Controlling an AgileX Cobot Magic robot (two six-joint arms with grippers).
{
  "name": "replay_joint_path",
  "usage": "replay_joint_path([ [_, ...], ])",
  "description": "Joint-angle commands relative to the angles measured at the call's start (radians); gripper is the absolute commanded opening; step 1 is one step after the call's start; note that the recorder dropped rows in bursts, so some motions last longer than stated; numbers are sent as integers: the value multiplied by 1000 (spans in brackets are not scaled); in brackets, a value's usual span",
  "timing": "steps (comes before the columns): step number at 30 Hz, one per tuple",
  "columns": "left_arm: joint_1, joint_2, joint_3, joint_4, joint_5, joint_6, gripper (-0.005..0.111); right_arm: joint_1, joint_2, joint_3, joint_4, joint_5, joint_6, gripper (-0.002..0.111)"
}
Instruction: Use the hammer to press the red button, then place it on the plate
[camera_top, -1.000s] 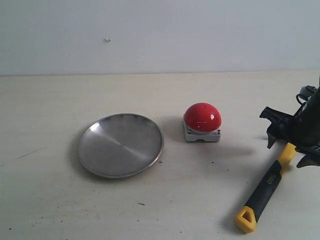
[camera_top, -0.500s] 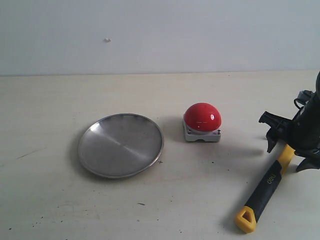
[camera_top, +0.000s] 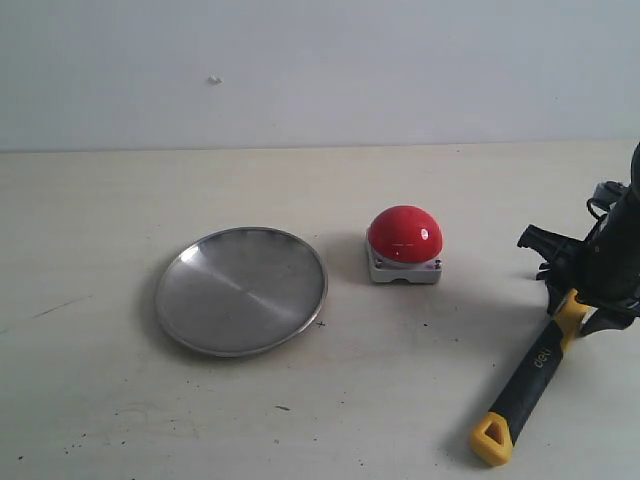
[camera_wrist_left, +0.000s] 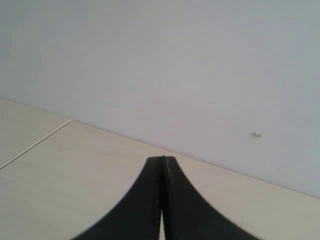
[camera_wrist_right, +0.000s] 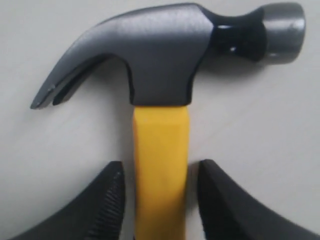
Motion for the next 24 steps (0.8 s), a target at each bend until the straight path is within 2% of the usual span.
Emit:
replay_joint_path([
  [1,-5,-3,1,-4,-9,3,0,-4,8,0,-29,13,-19,6],
  [2,-5,-3,1,-4,-9,3,0,-4,8,0,-34,13,-29,1],
  [3,-5,-3,1,-4,-9,3,0,-4,8,0,-41,13,-42,0],
  [17,-5,-3,1,-4,-9,3,0,-4,-52,-2,-45,-10,-117,0],
  [24,-5,-3,1,-4,-9,3,0,-4,-60,-52,-20,23,-214,0],
])
